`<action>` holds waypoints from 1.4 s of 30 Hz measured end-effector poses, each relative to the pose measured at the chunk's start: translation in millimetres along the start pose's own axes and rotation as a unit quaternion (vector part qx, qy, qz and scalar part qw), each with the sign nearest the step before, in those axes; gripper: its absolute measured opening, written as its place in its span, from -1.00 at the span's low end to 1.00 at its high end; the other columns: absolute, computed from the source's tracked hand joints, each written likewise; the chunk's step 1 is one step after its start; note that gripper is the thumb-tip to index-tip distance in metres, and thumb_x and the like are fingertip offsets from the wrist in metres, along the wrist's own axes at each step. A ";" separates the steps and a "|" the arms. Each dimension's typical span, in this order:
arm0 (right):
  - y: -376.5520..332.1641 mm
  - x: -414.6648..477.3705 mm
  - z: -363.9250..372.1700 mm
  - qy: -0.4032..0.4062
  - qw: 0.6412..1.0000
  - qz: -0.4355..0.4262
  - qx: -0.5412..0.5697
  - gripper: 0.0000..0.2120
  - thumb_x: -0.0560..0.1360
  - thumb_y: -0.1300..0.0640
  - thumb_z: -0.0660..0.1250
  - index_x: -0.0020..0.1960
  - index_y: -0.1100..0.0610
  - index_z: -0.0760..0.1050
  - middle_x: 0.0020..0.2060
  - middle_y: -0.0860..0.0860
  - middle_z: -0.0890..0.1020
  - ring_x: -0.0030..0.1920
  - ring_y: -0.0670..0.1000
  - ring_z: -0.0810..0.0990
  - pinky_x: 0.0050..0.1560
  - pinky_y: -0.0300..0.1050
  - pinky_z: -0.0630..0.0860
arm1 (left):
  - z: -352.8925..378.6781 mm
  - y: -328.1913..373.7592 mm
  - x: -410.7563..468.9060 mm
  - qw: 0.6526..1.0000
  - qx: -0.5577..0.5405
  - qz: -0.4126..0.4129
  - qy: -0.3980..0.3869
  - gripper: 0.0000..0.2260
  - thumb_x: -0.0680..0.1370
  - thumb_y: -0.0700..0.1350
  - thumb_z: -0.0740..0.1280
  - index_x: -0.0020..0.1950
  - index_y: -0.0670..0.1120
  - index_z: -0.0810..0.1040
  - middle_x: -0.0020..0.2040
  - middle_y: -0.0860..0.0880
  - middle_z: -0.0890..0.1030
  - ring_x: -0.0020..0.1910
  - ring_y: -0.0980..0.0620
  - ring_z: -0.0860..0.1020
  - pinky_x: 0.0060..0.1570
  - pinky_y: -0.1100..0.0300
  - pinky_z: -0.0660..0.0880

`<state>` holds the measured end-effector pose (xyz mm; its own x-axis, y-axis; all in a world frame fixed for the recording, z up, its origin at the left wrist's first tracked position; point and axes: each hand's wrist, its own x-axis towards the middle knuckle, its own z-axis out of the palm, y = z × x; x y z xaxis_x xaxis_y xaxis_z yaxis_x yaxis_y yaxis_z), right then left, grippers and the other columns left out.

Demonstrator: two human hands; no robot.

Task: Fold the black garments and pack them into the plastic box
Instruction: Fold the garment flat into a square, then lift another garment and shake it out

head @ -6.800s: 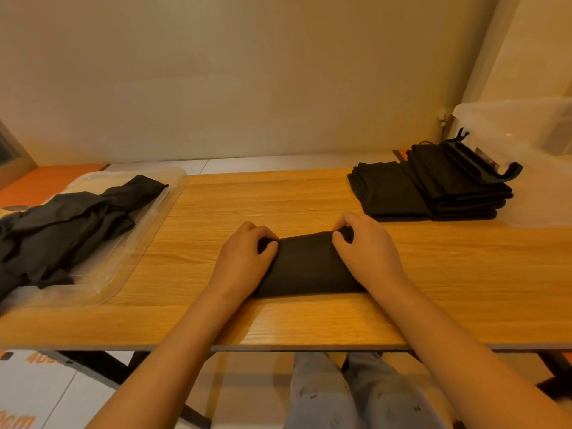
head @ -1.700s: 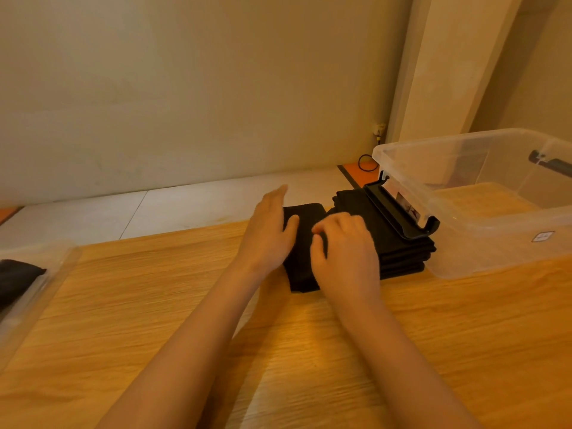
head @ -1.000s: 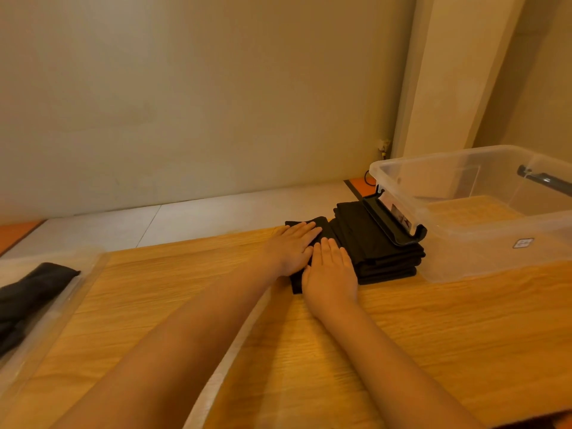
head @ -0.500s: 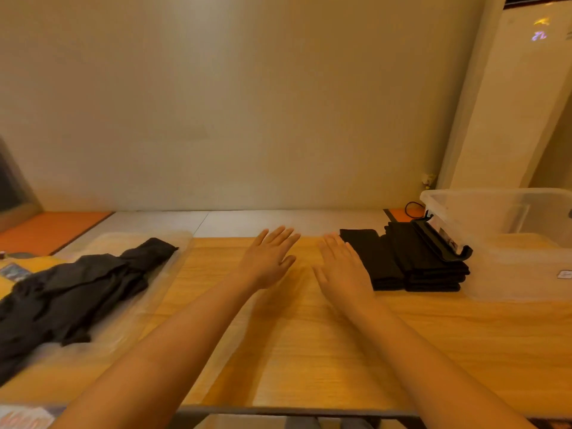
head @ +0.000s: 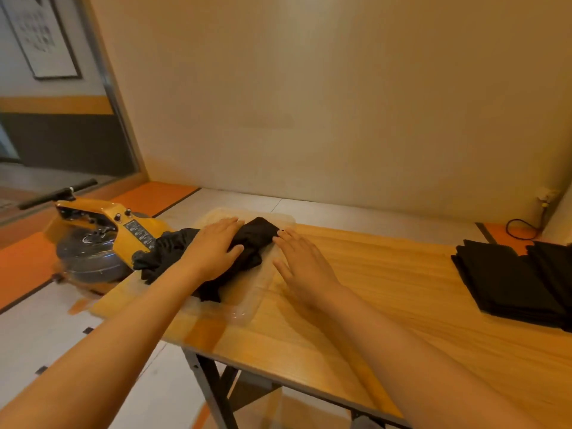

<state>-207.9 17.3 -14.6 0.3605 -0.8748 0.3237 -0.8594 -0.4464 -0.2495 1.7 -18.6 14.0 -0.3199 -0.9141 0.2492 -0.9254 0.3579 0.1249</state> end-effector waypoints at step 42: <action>86.4 -28.4 -290.0 0.403 0.891 0.114 0.176 -0.69 0.65 0.08 0.10 -0.01 0.28 0.49 -0.20 0.10 0.55 -0.20 0.05 0.50 -0.20 0.04 0.40 | -197.0 211.0 82.8 0.955 -0.165 0.167 0.180 -0.92 0.61 -0.11 0.26 0.05 -0.08 0.52 -0.03 -0.02 0.54 -0.01 -0.04 0.51 -0.06 0.14 0.39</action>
<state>-397.7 58.2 219.4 -0.3090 -0.5946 0.7423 -0.6580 -0.4298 -0.6183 -180.0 18.8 250.1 -0.4405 -0.6355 0.6341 -0.6510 0.7125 0.2619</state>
